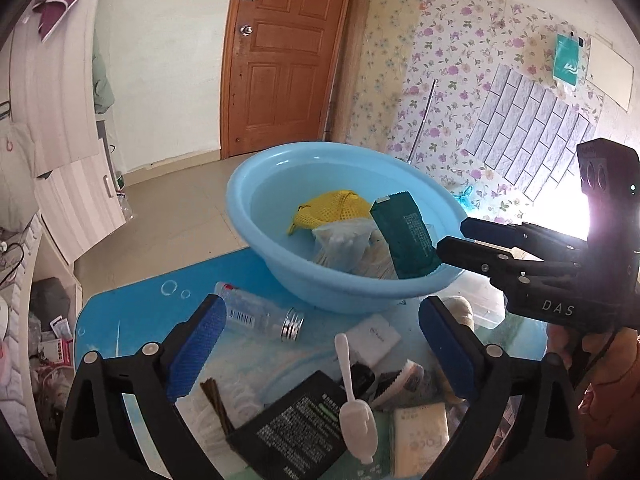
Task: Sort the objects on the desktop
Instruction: 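Carry both items into the blue basin and open both tools to release, then withdraw both open tools from the basin toward the remaining items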
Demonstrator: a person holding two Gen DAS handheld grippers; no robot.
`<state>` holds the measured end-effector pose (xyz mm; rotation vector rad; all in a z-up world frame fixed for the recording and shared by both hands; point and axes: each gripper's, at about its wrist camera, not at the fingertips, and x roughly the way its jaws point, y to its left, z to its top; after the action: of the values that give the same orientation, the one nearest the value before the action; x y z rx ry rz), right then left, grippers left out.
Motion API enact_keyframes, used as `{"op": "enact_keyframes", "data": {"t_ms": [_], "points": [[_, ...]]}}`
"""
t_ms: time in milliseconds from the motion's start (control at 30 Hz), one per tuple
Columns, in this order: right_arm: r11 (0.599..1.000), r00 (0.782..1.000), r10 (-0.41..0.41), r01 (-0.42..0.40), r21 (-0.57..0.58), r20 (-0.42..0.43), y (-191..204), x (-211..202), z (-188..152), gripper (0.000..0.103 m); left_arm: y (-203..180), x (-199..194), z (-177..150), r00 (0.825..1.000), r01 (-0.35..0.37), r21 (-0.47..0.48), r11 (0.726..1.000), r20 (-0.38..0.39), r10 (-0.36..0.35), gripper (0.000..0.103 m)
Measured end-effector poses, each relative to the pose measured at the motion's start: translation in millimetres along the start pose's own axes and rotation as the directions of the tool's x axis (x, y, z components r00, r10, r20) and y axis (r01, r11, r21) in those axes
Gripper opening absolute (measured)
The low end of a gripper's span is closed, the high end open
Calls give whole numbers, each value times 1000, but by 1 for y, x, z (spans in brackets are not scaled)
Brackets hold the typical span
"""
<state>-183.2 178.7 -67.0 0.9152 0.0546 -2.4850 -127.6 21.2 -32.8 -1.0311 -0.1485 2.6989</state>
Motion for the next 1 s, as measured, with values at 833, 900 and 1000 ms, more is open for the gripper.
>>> {"op": "enact_keyframes", "data": {"t_ms": [833,900,1000], "points": [[992,999,-13,16,-123,29,59,-58,-54,74,20,-51,-63,996,-74,-112,991,51,80,103],[992,999,-19,24,-121,40,59,-59,-55,77,16,-52,-63,994,-85,-89,992,57,90,103],[993,998,-23,30,-112,59,55,-60,-57,92,14,-54,-63,993,-94,-73,993,66,99,103]]}}
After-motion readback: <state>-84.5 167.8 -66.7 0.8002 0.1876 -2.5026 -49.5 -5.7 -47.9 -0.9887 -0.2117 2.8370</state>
